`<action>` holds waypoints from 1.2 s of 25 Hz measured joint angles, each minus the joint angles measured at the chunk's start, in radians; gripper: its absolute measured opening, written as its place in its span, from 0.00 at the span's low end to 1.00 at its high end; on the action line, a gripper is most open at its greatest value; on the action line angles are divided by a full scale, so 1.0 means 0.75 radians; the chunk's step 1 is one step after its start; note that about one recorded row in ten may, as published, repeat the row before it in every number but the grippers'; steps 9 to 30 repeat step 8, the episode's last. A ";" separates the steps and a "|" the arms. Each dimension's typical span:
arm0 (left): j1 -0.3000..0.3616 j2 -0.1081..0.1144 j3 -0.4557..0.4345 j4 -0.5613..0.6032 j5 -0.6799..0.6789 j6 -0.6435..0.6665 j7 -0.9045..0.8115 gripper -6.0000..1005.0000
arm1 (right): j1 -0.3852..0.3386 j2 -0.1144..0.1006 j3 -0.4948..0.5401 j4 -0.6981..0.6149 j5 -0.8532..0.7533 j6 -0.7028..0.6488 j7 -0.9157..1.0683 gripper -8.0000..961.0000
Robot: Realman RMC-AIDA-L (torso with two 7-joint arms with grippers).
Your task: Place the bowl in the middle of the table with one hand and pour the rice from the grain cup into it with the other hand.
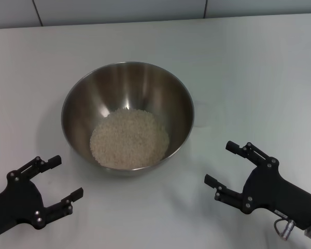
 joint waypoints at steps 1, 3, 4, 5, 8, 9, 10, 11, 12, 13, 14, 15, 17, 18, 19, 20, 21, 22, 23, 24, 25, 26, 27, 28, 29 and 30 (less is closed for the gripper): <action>0.000 0.000 -0.001 0.000 0.000 0.000 0.000 0.81 | 0.000 0.000 0.000 0.000 0.000 0.000 0.000 0.87; 0.001 0.000 -0.001 0.000 0.000 0.000 0.000 0.81 | 0.000 0.000 0.000 0.000 0.000 0.000 0.000 0.87; 0.001 0.000 -0.001 0.000 0.000 0.000 0.000 0.81 | 0.000 0.000 0.000 0.000 0.000 0.000 0.000 0.87; 0.001 0.000 -0.001 0.000 0.000 0.000 0.000 0.81 | 0.001 0.000 0.000 0.000 0.000 0.000 0.000 0.87; 0.002 0.000 -0.001 0.000 0.000 0.000 0.000 0.81 | 0.001 0.000 0.000 0.001 0.000 0.000 0.000 0.87; 0.002 0.000 -0.001 0.000 0.000 0.000 0.000 0.81 | 0.001 0.000 0.000 0.001 0.000 0.000 0.000 0.87; 0.002 0.000 -0.001 0.000 0.000 0.000 0.000 0.81 | 0.001 0.000 0.000 0.001 0.000 0.000 0.000 0.87; 0.002 0.000 -0.001 0.000 0.000 0.000 0.000 0.81 | 0.001 0.000 0.000 0.001 0.000 0.000 0.000 0.87; 0.002 0.000 -0.001 0.000 0.000 0.000 0.000 0.81 | 0.001 0.000 0.000 0.001 0.000 0.000 0.000 0.87; 0.002 0.000 -0.001 0.000 0.000 0.000 0.000 0.81 | 0.001 0.000 0.000 0.001 0.000 0.000 0.000 0.87; 0.002 0.000 -0.001 0.000 0.000 0.000 0.000 0.81 | 0.001 0.000 0.000 0.001 0.000 0.000 0.000 0.87; 0.002 0.000 -0.001 0.000 0.000 0.000 0.000 0.81 | 0.001 0.000 0.000 0.001 0.000 0.000 0.000 0.87; 0.002 0.000 -0.001 0.000 0.000 0.000 0.000 0.81 | 0.001 0.000 0.000 0.001 0.000 0.000 0.000 0.87; 0.002 0.000 -0.001 0.000 0.000 0.000 0.000 0.81 | 0.001 0.000 0.000 0.001 0.000 0.000 0.000 0.87; 0.002 0.000 -0.001 0.000 0.000 0.000 0.000 0.81 | 0.001 0.000 0.000 0.001 0.000 0.000 0.000 0.87; 0.002 0.000 -0.001 0.000 0.000 0.000 0.000 0.81 | 0.001 0.000 0.000 0.001 0.000 0.000 0.000 0.87; 0.002 0.000 -0.001 0.000 0.000 0.000 0.000 0.81 | 0.001 0.000 0.000 0.001 0.000 0.000 0.000 0.87; 0.002 0.000 -0.001 0.000 0.000 0.000 0.000 0.81 | 0.001 0.000 0.000 0.001 0.000 0.000 0.000 0.87; 0.002 0.000 -0.001 0.000 0.000 0.000 0.000 0.81 | 0.001 0.000 0.000 0.001 0.000 0.000 0.000 0.87; 0.002 0.000 -0.001 0.000 0.000 0.000 0.000 0.81 | 0.001 0.000 0.000 0.001 0.000 0.000 0.000 0.87; 0.002 0.000 -0.001 0.000 0.000 0.000 0.000 0.81 | 0.001 0.000 0.000 0.001 0.000 0.000 0.000 0.87; 0.002 0.000 -0.001 0.000 0.000 0.000 0.000 0.81 | 0.001 0.000 0.000 0.001 0.000 0.000 0.000 0.87; 0.002 0.000 -0.001 0.000 0.000 0.000 0.000 0.81 | 0.001 0.000 0.000 0.001 0.000 0.000 0.000 0.87; 0.002 0.000 -0.001 0.000 0.000 0.000 0.000 0.81 | 0.001 0.000 0.000 0.001 0.000 0.000 0.000 0.87; 0.002 0.000 -0.001 0.000 0.000 0.000 0.000 0.81 | 0.001 0.000 0.000 0.001 0.000 0.000 0.000 0.87; 0.002 0.000 -0.001 0.000 0.000 0.000 0.000 0.81 | 0.001 0.000 0.000 0.001 0.000 0.000 0.000 0.87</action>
